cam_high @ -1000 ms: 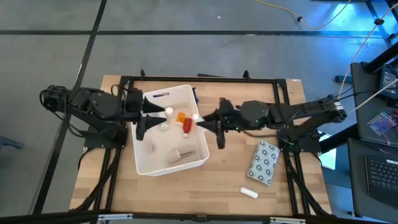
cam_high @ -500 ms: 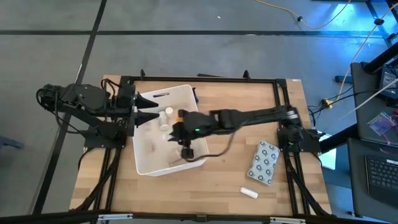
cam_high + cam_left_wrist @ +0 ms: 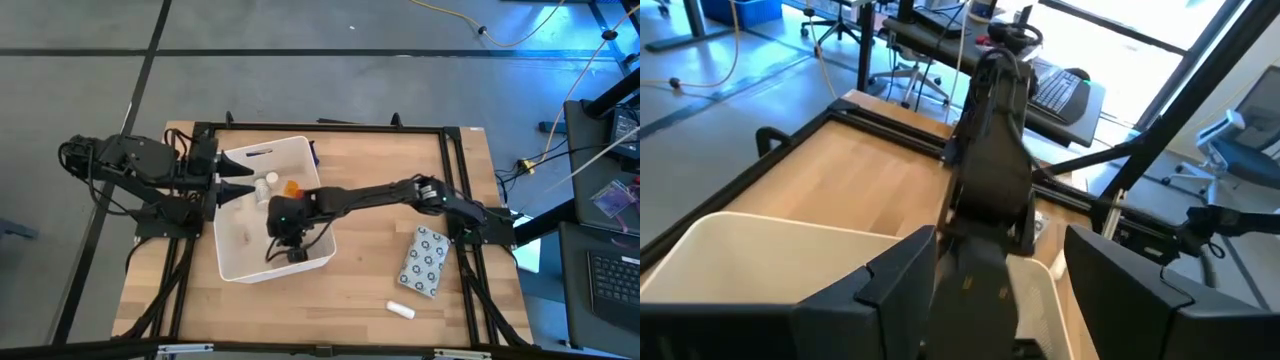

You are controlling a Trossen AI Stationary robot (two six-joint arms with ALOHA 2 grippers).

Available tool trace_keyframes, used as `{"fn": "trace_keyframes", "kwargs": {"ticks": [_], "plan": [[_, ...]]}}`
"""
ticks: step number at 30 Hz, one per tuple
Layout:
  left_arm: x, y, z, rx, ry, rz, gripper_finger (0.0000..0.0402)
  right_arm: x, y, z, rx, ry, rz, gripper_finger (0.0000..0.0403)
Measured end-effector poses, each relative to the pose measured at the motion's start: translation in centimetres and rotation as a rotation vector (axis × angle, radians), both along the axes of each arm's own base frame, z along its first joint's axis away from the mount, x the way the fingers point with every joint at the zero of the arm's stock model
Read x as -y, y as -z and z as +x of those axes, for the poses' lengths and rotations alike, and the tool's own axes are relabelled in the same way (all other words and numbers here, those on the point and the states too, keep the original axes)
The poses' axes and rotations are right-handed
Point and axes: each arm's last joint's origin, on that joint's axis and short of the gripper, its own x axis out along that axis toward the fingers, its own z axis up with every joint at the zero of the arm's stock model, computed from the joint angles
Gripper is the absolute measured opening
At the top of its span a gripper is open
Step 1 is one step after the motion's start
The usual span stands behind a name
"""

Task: Pick & place medical supplies in basket/bin
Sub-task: Put the top white rolled gauze into the white bin, then put the white rolled gauze into the white bin

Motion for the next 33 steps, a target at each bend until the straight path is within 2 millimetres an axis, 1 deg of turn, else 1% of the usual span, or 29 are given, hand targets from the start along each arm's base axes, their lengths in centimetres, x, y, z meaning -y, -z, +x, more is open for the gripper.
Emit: {"fn": "trace_keyframes", "kwargs": {"ticks": [3,5,8,13,16,19,23,28,30,33], "plan": [[0.0,0.0,0.0,-0.001,-0.001,0.001,0.0214,-0.1,1.6,0.3,-0.033,-0.003,-0.001,0.0051],[0.0,0.0,0.0,-0.002,-0.001,0.001,0.0214,-0.1,2.2,0.5,-0.045,-0.002,-0.001,0.0051],[0.0,0.0,0.0,-0.002,-0.001,0.001,0.0214,-0.1,2.6,0.6,-0.053,0.003,0.002,0.0051],[0.0,0.0,0.0,-0.002,-0.001,0.002,0.0214,-0.1,2.7,0.6,-0.047,-0.007,-0.005,0.0051],[0.0,0.0,0.0,-0.002,-0.001,0.002,0.0214,-0.2,2.6,0.6,-0.04,-0.063,0.007,0.0061],[0.0,0.0,0.0,-0.002,-0.001,0.002,0.0214,-0.3,2.6,0.6,-0.041,-0.098,0.04,0.009],[0.0,0.0,0.0,-0.002,-0.001,0.002,0.0214,-0.4,2.8,0.5,-0.049,-0.106,0.055,0.0145],[0.0,0.0,0.0,-0.002,-0.001,0.002,0.0214,-0.2,2.6,0.5,-0.068,-0.049,0.077,0.0205],[0.0,0.0,0.0,-0.005,-0.001,0.003,0.0214,-0.1,1.9,0.3,-0.064,-0.029,0.087,0.022],[0.0,0.1,0.0,-0.014,-0.002,0.006,0.0214,-0.1,-0.3,-0.1,-0.015,-0.03,0.091,0.0232]]}}
